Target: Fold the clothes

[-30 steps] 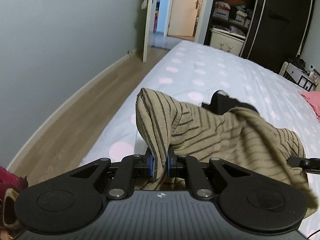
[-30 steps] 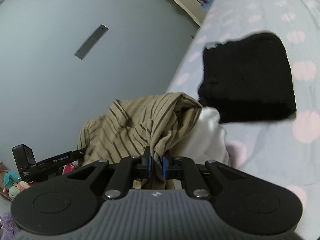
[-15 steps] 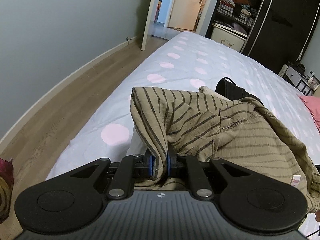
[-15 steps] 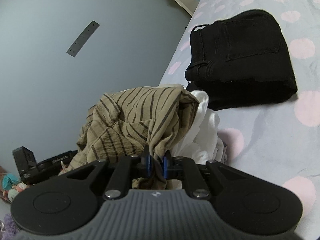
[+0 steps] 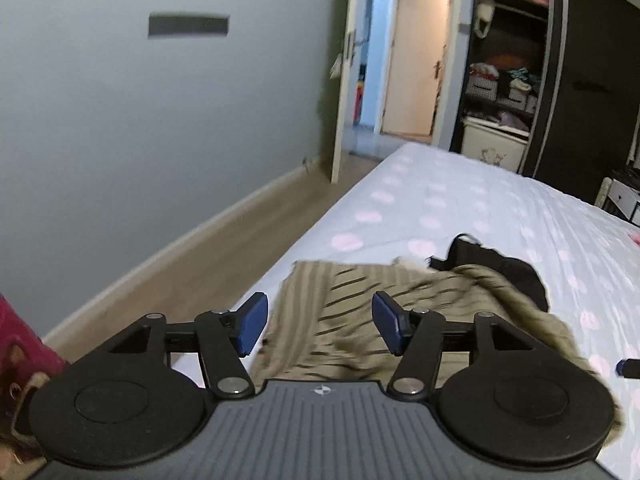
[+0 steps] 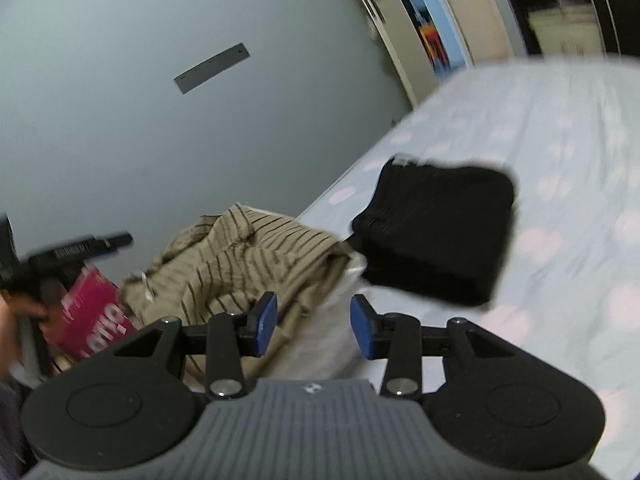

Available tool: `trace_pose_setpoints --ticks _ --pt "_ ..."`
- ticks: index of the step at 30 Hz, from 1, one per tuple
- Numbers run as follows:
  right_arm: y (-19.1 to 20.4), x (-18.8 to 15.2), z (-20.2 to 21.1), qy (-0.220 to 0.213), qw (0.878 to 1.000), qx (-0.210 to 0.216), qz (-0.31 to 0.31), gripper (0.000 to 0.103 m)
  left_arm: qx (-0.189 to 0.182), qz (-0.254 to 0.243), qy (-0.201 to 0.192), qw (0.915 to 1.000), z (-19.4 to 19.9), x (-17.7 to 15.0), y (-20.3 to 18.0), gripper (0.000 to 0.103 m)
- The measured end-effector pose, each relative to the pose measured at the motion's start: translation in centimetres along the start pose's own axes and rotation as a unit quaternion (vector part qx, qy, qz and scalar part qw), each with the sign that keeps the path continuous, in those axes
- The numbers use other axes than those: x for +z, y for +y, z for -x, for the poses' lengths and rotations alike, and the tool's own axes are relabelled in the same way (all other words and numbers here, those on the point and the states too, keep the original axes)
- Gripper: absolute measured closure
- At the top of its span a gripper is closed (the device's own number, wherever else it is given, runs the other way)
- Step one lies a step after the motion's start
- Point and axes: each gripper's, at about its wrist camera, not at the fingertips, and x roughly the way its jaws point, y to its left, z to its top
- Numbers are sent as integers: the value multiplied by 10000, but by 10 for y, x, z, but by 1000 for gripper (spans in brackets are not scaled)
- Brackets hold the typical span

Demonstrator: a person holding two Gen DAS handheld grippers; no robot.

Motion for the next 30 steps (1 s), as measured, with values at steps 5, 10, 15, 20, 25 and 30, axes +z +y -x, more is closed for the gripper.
trace_pose_setpoints --ticks 5,10,15,20,25,30 --pt "-14 -17 74 -204 9943 -595 864 47 -247 -554 -229 9979 43 -5 -64 43" --pt "-33 -44 151 -390 9882 -922 1163 45 -977 -1159 -349 9878 80 -16 -153 43" --pt "-47 -64 227 -686 9823 -1251 1212 42 -1676 -1785 -476 9684 121 -29 -242 43" --pt "-62 -87 286 -901 9755 -1649 1145 33 -2341 -2235 -681 9437 161 -42 -319 39" --pt "-80 -112 324 -1120 9706 -1932 901 32 -2887 -2455 -680 9229 182 -63 -380 38" --pt "-103 -129 355 -1160 9678 -2164 563 32 -3562 -2131 -380 9090 186 -99 -410 38"
